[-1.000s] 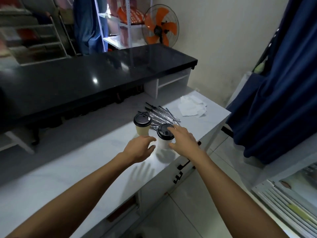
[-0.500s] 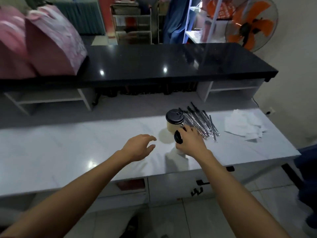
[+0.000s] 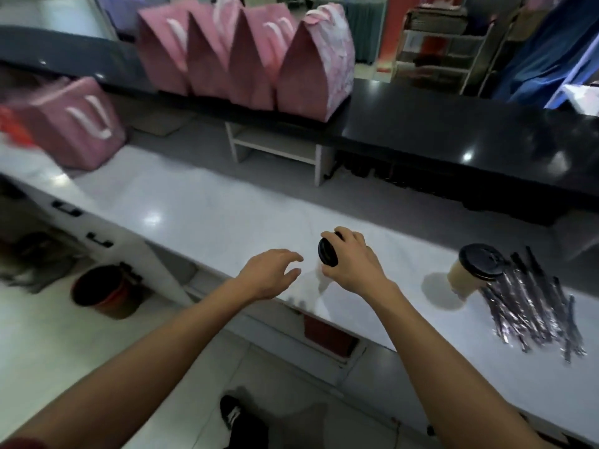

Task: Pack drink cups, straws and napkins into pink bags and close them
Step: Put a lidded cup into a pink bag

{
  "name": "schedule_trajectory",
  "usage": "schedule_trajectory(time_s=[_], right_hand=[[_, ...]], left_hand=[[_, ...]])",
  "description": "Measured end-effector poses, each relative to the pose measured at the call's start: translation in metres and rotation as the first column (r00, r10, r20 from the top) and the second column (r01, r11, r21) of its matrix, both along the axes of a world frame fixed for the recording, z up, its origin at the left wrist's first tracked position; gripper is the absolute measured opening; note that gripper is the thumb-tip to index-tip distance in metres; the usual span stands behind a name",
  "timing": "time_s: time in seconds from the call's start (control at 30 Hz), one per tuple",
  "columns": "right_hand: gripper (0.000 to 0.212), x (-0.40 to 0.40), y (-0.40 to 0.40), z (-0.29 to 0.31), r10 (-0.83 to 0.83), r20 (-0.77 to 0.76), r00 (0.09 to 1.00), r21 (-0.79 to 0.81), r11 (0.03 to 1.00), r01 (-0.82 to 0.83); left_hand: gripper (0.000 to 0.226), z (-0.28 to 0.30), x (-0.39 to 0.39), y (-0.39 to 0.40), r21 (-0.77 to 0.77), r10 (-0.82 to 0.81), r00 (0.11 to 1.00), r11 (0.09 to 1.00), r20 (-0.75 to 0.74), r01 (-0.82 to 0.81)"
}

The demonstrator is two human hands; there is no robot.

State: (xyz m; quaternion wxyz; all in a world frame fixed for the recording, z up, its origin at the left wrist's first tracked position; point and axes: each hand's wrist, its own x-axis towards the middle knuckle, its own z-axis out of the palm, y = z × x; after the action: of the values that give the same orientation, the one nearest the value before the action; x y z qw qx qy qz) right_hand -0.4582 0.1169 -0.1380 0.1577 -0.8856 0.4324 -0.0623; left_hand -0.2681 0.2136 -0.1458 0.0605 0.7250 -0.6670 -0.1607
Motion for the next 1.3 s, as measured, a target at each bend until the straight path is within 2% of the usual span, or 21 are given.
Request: schedule_trajectory(time_s=[0.17, 0.3, 0.4, 0.63, 0.83, 0.93, 1.13, 1.3], right_hand=[[0.068, 0.115, 0.016, 0.003, 0.209, 0.015, 0.978, -0.024, 0.978, -0.209], [0.069, 0.199, 0.026, 0.004, 0.331, 0.02, 0.943, -0.058, 0.942, -0.329], [0.073, 0.263, 0.034, 0.007, 0.397, 0.02, 0.918, -0.063, 0.916, -0.395], [0.074, 0.407, 0.06, 0.019, 0.543, 0.01, 0.84, -0.092, 0.837, -0.54], [0.079, 0.517, 0.111, 0.033, 0.686, -0.037, 0.726, -0.113, 0.719, -0.685], [0.077, 0.555, 0.137, 0.034, 0.729, -0.018, 0.684, -0.127, 0.677, -0.725], [0.077, 0.61, 0.169, 0.027, 0.804, -0.015, 0.595, -0.13, 0.588, -0.798], [0.078, 0.644, 0.17, 0.018, 0.839, 0.016, 0.544, -0.122, 0.542, -0.832]], left_hand=[[0.042, -0.01, 0.1, 0.041, -0.002, 0.224, 0.974, 0.975, -0.031, -0.224], [0.043, -0.014, 0.182, 0.073, -0.005, 0.399, 0.911, 0.916, -0.108, -0.402], [0.044, -0.014, 0.236, 0.094, 0.003, 0.477, 0.873, 0.878, -0.106, -0.479], [0.044, -0.011, 0.348, 0.146, -0.045, 0.583, 0.801, 0.804, -0.136, -0.593], [0.039, 0.001, 0.418, 0.215, -0.071, 0.664, 0.747, 0.744, -0.021, -0.664], [0.036, 0.006, 0.436, 0.247, -0.068, 0.707, 0.707, 0.707, 0.025, -0.704], [0.042, 0.013, 0.472, 0.293, -0.065, 0.799, 0.601, 0.601, 0.022, -0.796], [0.043, 0.008, 0.506, 0.3, -0.034, 0.824, 0.564, 0.566, 0.05, -0.824]])
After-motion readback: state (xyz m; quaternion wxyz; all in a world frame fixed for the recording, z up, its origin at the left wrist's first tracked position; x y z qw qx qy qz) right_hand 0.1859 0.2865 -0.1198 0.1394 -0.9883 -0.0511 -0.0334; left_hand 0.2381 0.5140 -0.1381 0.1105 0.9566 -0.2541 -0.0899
